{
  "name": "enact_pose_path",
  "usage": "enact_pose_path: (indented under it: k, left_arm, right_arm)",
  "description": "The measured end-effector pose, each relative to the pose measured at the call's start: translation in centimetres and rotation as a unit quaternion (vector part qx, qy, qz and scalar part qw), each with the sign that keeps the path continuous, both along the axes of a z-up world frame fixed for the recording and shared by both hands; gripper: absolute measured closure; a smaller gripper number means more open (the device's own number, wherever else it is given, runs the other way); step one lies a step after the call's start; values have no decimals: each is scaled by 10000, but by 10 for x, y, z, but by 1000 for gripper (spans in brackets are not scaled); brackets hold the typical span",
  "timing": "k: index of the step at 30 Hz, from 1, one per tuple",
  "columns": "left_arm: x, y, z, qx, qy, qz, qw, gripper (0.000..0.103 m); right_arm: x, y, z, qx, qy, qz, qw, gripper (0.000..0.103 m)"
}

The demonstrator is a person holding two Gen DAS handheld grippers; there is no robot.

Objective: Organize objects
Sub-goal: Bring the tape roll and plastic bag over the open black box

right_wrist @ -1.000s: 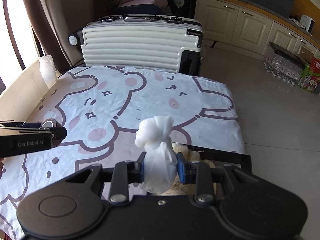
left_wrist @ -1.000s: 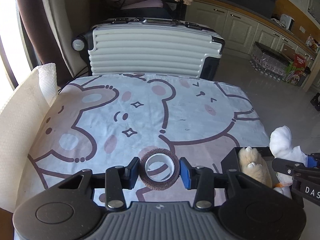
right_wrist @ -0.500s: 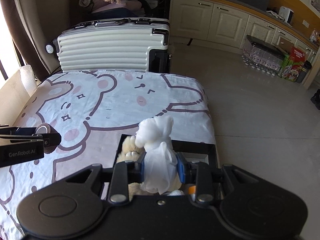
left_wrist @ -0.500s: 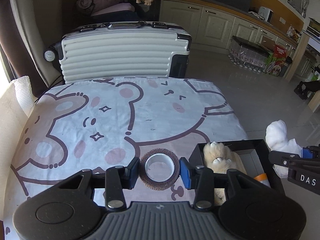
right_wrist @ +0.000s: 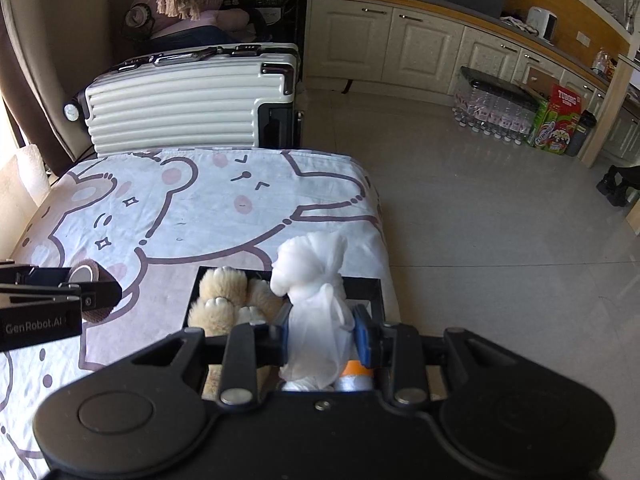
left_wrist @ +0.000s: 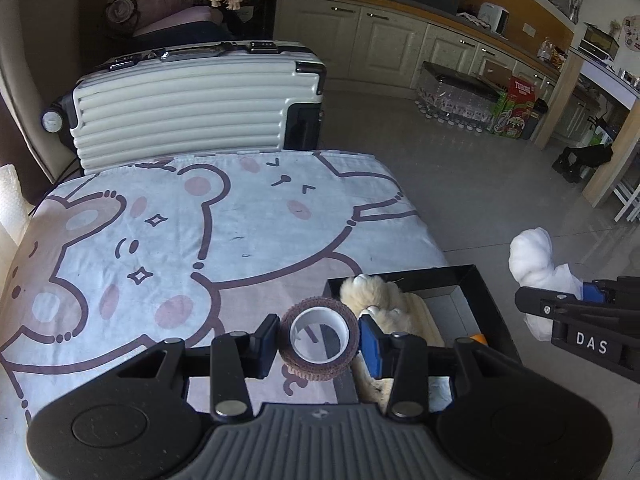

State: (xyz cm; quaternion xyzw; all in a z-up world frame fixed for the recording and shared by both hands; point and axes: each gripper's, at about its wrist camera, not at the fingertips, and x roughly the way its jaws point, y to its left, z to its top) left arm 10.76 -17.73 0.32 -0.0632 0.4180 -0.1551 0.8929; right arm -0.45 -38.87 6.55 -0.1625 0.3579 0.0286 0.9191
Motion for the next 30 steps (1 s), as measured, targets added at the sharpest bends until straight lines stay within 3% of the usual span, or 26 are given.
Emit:
enact_pose_path:
  k: [10,16,30]
  left_arm:
    - [-10,-30,2,-54,-7,-506,9987,59]
    - [-13,-49,-7,-258,319,-947,9947,59]
    - [-14,-90,-31,197,539,-1636,9849,59]
  right_arm:
    - [-1,-17,0,90,-78,-175,9998,71]
    - [1,-26,-2,198,-52,-312,9993,71]
    - [12,-30,-15,148,149,-296,9993,71]
